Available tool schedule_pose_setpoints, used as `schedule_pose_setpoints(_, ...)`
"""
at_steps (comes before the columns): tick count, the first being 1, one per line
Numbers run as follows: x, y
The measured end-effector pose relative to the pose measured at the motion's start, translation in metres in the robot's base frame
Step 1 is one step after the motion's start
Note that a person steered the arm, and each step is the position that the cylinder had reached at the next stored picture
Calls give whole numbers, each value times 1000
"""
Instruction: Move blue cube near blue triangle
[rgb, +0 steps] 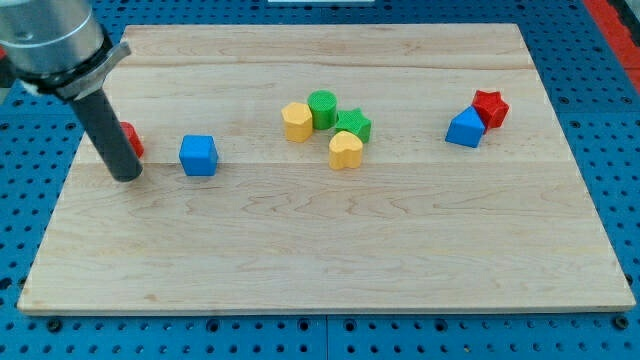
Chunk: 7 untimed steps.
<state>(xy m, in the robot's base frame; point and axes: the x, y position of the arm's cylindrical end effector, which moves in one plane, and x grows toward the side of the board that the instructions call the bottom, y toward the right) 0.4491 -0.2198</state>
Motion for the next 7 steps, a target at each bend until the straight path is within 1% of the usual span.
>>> schedule_pose_setpoints(1, -9, 25)
schedule_pose_setpoints(2, -16, 74)
schedule_pose_setpoints(3, -27, 56)
schedule_pose_setpoints(4, -29, 84)
schedule_pose_setpoints(6, -14, 114)
schedule_pose_setpoints(7, -7, 147)
